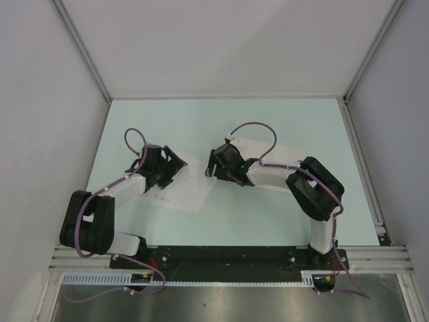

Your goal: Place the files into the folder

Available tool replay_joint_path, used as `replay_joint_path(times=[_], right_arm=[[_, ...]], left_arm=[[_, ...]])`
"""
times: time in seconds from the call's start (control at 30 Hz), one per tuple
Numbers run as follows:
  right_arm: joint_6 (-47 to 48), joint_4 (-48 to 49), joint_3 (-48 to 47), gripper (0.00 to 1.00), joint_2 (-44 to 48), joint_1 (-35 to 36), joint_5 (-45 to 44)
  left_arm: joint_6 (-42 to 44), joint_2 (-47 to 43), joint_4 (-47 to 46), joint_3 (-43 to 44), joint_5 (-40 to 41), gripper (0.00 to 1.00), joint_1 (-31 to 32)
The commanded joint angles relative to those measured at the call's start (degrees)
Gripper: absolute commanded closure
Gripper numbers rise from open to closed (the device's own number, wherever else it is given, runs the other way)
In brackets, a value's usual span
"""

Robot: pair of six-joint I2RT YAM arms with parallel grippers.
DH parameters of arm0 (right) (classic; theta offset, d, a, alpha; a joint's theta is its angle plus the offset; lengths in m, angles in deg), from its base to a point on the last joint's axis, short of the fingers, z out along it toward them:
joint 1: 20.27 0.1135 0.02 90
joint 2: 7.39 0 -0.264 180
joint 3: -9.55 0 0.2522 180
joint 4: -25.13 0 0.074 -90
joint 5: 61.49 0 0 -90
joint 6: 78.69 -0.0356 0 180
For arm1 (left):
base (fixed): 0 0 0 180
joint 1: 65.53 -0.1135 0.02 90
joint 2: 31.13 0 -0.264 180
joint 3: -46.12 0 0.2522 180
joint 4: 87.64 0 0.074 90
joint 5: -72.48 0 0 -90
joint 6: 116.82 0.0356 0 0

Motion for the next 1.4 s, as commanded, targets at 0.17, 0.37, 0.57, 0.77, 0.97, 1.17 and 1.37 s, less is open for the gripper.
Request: replay_joint_path(times=[0.17,0.37,0.57,0.77,0.97,1.17,1.37], right_arm=[[-0.66,7.03,-2.14,0.13,-5.11,1.06,-0.22],[-2.16,10.63,-2.14,0.14,-6.70,1.41,3.73],[-1.89,14.85,-1.70,0.14,-6.79,1.85,12.16],[-9.35,25.39,3.65,0.18,-4.59,1.23,18.68],[-13.32,27.25,6.38,0.24,-1.08,1.14,17.28],[-16.48,29.78,9.37,0.25,0.86,-0.17,18.06],[-14.73,30.15,10.25,0.58,0.86,-0.70,16.75]], left_arm=[[-7.10,-2.38,0.25,-3.68,6.61,0.00,-0.56],[-8.68,-2.73,1.22,-4.74,7.31,0.01,-0.47],[-9.03,-3.96,1.13,-6.14,7.49,0.00,-0.56],[-9.82,-5.63,0.25,-7.99,6.61,0.00,-0.56],[-9.30,-6.16,-0.36,-9.22,6.35,0.01,-0.47],[-8.86,-6.59,-0.81,-9.66,5.56,0.01,-0.56],[-3.27,-7.56,-1.25,-7.74,4.07,0.01,-0.47]])
